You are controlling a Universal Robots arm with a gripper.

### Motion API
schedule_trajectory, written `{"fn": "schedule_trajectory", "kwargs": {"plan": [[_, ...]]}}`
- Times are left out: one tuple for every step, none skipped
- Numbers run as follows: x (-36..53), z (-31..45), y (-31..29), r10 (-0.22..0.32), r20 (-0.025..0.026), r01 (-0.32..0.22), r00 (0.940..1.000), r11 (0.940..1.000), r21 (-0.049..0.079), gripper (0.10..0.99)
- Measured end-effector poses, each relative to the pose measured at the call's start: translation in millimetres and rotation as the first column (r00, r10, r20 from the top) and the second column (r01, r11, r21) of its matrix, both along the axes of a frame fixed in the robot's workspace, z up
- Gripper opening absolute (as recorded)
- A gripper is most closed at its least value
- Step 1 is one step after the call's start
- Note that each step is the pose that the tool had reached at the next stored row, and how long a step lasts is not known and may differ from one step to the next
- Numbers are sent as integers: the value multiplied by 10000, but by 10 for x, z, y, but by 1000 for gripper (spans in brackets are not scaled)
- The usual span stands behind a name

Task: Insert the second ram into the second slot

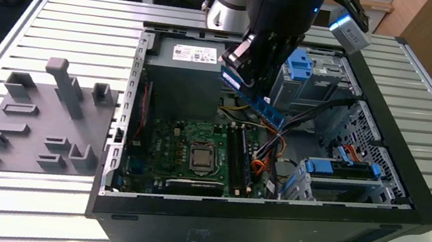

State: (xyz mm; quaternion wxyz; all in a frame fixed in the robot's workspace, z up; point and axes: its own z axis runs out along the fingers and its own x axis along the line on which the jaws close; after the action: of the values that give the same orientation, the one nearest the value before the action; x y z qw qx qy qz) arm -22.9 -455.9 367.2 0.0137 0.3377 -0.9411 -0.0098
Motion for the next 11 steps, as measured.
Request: {"fn": "schedule_trajectory", "kwargs": {"plan": [[0,0,0,-9,0,9,10000,10000,-1,133],[0,0,0,-23,0,23,10000,10000,-1,133],[0,0,0,-38,0,38,10000,10000,-1,133],[0,0,0,-62,1,62,10000,10000,-1,133],[0,0,0,-75,1,75,10000,10000,-1,133],[0,0,0,-87,0,87,10000,10000,-1,133],[0,0,0,-110,0,110,9999,9999,-1,133],[0,0,0,-124,0,124,9999,9999,-1,133],[0,0,0,-137,0,137,9999,9999,-1,133],[0,0,0,-164,0,164,9999,9999,-1,133],[0,0,0,-176,0,176,9998,9998,-1,133]]}}
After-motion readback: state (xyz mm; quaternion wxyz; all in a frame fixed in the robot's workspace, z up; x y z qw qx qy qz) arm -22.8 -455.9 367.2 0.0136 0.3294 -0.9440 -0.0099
